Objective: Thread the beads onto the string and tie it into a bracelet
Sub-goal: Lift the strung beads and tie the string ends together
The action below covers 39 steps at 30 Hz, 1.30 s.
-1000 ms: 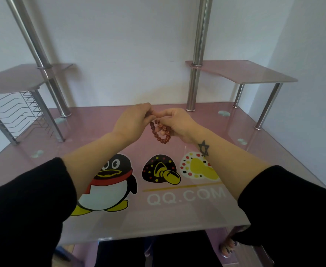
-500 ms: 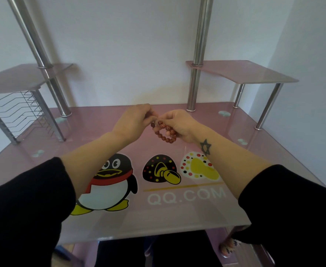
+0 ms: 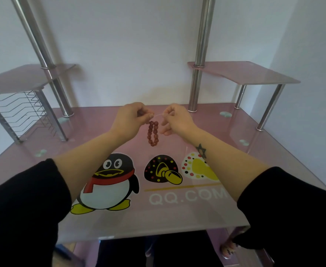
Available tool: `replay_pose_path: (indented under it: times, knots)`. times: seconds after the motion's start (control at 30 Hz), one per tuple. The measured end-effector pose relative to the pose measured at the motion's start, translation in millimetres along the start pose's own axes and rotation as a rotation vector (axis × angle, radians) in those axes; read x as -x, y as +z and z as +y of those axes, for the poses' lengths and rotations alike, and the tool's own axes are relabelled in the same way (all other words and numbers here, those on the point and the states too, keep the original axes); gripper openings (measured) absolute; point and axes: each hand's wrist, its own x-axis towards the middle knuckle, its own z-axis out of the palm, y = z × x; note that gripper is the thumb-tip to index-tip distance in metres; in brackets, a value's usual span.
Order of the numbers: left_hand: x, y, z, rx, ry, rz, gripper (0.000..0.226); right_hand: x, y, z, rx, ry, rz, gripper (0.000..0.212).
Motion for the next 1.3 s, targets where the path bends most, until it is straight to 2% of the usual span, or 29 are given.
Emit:
replay_pose_path:
  times: [0.3,0.47,0.53,0.73,0.87,1.07,1.3]
  knots:
    - [10,-11,-17,0.313,-0.217,-0.079,0.005,-3,5,10,0.155,0.037,0.037,0.015]
    - [9,-10,-16,0.805,-0.433,-0.134,0.006,-1,6,10,0.217,0.036,-0.015,0.014]
    - [7,-8,-14,0.913,-0.503,-0.149,0.007,-1,6,10,0.227,0.033,-0.024,0.011]
    - [4,-10,-16,0.913,-0.639,-0.147,0.007,-3,0,12,0.246,-0.013,0.019,0.01]
    - [2,-7,-17,0.834,-0.699,-0.186,0.016,-3,2,11,0.35,-0.153,0.055,0.01]
    - [-3,-9,-12,0.739,-0.699,-0.272,0.008,-1,4,3,0.454,-0.367,0.064,0.005]
    - [-5,-7,-1,0.656,-0.619,-0.394,0.02,1,9,-4,0.344,-0.38,-0.014,0.004]
